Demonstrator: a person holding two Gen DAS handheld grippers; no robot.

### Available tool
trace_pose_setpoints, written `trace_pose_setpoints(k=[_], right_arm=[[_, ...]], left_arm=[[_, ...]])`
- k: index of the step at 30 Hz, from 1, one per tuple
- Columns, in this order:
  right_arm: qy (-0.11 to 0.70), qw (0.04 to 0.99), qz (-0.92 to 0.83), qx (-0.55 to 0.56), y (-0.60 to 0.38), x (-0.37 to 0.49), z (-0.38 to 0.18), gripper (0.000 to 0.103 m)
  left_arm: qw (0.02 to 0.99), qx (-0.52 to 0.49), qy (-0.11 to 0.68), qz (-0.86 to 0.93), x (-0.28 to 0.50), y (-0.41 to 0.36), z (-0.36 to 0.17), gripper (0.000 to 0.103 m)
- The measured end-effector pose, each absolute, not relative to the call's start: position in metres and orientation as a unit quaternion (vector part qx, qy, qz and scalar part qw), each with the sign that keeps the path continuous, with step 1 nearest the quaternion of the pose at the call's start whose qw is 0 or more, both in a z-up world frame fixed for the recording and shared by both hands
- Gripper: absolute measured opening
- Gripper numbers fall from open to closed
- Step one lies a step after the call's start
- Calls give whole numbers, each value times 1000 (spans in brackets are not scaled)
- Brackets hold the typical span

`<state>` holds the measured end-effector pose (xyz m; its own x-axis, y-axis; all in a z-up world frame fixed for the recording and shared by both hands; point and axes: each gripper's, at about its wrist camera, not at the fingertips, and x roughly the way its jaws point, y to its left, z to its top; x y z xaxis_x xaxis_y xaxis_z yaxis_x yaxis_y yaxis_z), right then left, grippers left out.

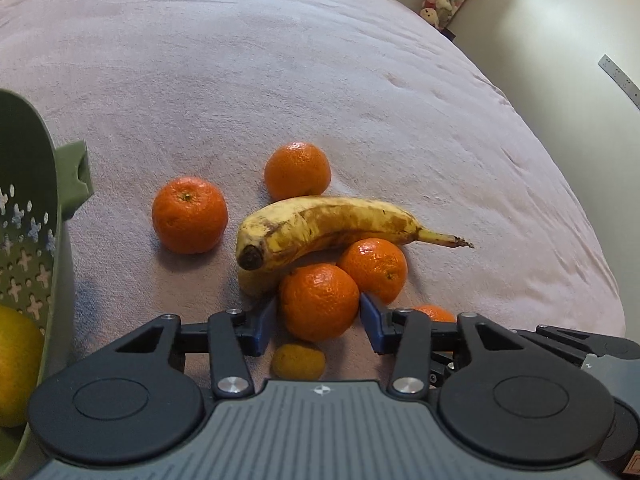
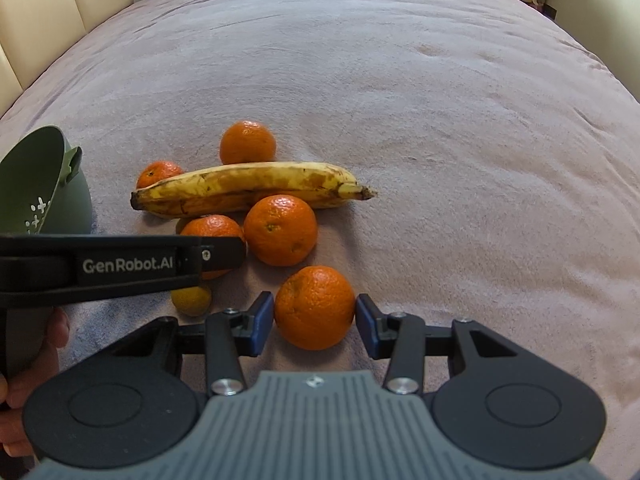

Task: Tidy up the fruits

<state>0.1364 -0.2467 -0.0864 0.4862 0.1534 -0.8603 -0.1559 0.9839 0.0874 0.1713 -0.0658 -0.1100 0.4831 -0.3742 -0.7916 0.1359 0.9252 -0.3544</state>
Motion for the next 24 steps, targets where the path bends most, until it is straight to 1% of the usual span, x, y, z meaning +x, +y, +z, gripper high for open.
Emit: trace_pose_setpoints(k=[6,13,24], right_arm=[[496,863,89,-9,-245,135,-84,42],[486,869,91,-24,-238,133,-75,42],[433,894,107,-48,-213,120,-42,42]], left_arm=[[859,-108,476,-155,167,-69,-102,49],[868,-95,461,-158,156,-67,-81,48],[884,-95,434,-144,135,-42,-36,48]])
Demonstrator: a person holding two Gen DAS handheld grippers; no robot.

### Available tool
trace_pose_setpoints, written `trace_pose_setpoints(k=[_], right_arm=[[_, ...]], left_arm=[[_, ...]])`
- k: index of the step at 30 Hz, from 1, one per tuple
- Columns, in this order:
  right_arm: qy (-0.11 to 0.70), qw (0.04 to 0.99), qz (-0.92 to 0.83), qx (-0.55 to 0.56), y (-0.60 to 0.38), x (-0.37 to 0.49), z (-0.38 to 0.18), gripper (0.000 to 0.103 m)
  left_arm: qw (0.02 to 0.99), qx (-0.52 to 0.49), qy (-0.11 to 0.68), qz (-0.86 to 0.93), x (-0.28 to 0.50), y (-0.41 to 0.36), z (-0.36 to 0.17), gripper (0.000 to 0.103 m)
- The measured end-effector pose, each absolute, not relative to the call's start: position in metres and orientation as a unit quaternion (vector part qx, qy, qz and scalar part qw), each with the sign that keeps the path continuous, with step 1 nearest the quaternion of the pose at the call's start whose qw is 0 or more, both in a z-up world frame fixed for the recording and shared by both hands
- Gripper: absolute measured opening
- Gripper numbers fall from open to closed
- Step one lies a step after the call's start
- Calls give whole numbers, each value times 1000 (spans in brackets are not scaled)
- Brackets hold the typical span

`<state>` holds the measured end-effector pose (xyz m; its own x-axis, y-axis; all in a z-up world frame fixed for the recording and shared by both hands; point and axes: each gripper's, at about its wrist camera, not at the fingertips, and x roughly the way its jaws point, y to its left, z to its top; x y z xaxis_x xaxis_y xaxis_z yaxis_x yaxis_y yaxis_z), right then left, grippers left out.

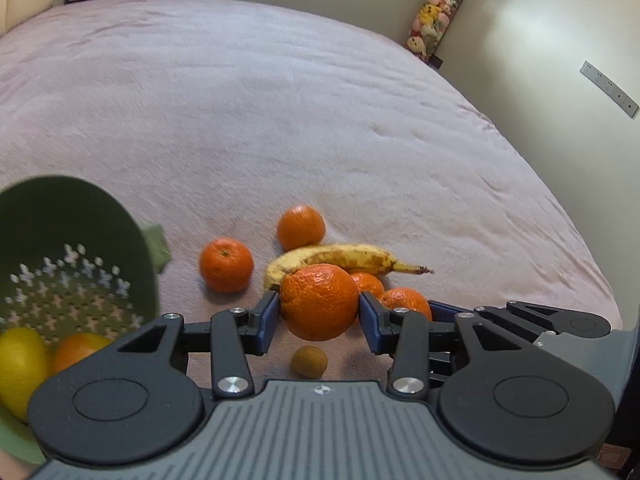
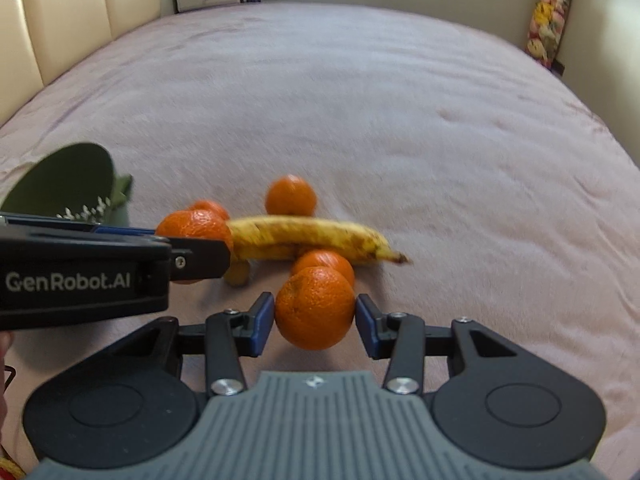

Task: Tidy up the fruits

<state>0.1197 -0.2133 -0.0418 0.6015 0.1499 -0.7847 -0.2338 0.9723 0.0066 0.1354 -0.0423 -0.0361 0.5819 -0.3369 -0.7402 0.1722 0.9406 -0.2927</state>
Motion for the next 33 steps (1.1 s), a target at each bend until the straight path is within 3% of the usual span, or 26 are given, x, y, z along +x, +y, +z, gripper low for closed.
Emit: trace_pose_setpoints(k=[17,33], right_arm=[[351,913,191,-85,-165,91,12,42],[325,885,292,-164,-93,98,27,42]], left_arm=[[906,-76,407,-89,106,17,21,48],[899,-113,422,-15,113,90,23,48]])
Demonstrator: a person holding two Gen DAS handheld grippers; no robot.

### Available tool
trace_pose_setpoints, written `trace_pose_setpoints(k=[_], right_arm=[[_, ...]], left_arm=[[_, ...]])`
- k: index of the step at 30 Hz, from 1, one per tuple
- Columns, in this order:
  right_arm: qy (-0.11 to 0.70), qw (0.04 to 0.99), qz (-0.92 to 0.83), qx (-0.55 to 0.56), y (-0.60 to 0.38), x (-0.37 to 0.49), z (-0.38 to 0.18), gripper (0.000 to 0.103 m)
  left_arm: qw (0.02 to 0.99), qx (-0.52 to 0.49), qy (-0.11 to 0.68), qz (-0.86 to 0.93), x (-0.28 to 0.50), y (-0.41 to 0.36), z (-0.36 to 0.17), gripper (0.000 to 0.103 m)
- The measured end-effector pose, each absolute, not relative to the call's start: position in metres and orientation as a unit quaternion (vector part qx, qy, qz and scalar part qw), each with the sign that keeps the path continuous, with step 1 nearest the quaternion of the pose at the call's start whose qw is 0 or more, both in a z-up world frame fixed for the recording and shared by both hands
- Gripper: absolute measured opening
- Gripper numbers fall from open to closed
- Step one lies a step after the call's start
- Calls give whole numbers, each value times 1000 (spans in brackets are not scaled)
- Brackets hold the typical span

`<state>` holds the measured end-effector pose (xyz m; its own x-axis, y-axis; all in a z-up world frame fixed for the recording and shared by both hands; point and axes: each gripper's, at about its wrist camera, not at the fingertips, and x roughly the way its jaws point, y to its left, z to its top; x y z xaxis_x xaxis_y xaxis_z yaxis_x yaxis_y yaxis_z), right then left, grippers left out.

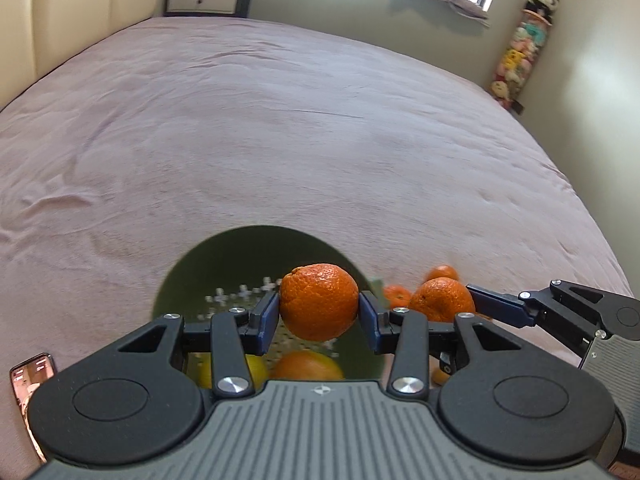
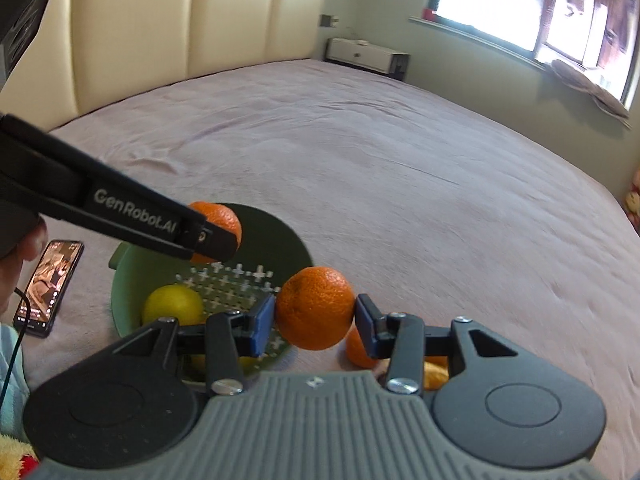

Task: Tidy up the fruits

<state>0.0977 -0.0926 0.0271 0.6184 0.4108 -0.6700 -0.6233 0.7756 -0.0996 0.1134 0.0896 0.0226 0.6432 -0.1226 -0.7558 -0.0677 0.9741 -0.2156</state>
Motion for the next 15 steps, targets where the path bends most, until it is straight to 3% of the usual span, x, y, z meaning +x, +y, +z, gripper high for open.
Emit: trace_pose_setpoints(k=[15], right_arm=[[347,825,360,-262,-35,133,-5,41]], left_arm=[[872,-143,466,34,133,121,-10,48]])
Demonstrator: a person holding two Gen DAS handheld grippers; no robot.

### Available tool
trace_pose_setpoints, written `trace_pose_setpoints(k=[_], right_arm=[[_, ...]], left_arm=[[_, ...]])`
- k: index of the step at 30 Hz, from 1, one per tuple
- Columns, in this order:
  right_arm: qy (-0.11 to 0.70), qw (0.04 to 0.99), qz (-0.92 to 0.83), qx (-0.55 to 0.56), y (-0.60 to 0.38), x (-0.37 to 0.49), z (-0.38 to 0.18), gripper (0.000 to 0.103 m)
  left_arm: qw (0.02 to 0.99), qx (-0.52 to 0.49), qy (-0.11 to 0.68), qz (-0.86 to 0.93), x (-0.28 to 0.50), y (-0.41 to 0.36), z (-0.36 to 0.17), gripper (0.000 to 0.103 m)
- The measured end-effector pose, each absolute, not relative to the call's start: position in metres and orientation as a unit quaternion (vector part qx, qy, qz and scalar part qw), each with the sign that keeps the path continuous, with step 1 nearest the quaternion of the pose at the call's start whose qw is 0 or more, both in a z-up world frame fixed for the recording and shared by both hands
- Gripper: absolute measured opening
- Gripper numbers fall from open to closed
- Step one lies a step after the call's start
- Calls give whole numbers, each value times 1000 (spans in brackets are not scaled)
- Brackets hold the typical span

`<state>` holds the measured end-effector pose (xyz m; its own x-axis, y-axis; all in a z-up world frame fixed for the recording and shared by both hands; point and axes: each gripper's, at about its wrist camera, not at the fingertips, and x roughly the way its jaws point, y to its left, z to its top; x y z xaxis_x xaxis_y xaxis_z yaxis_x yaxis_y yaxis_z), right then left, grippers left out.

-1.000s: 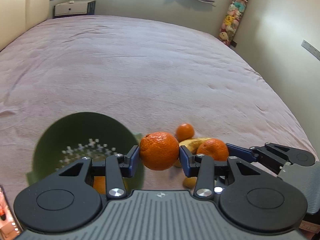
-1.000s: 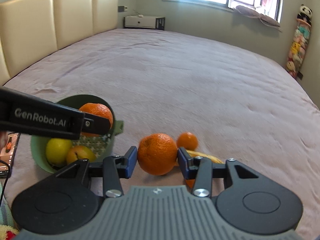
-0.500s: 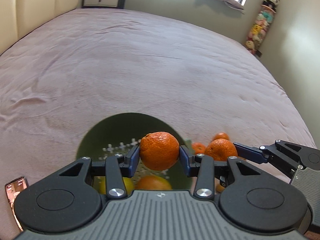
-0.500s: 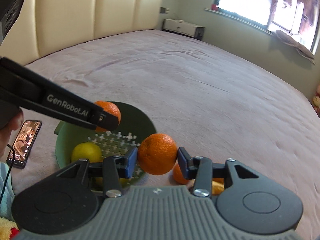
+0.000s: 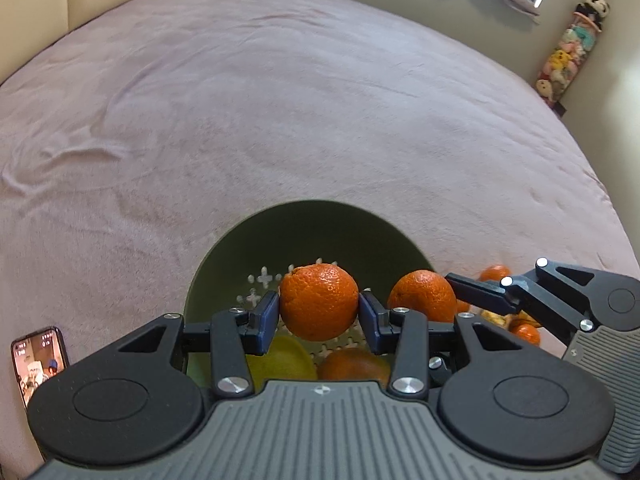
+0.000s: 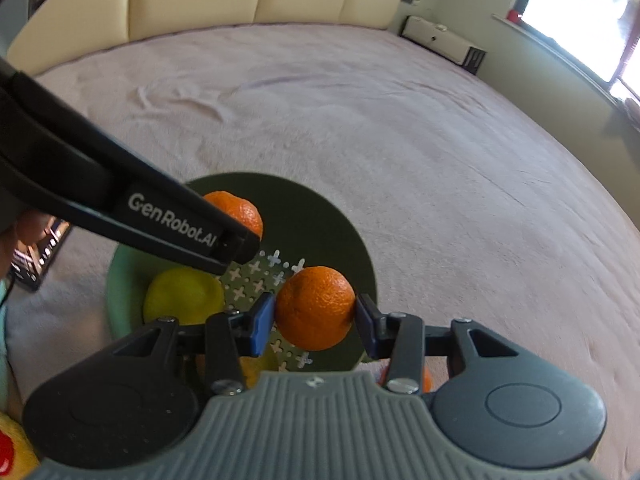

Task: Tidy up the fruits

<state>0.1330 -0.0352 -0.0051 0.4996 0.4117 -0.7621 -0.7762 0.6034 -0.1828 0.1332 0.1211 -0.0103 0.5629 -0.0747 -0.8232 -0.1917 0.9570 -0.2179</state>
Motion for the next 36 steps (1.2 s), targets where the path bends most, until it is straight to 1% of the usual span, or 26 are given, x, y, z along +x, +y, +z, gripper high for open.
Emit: trace_pose_setpoints(k=[7,18,31,36], right_arm=[[350,807,373,-295,-23,147,-22,41],[362,793,383,-307,-22,168,-37,41],[374,779,394,-313,-19,179,-48,42],[375,775,398,-316,-18,178,-51,42]], left_arm=[[861,-144,485,44,139,123,-25,48],[843,-145,514,55,150,126,-47,48],[837,-180,513,65,159,138,-63,49],[838,-177,512,67,161,136,-68,49]])
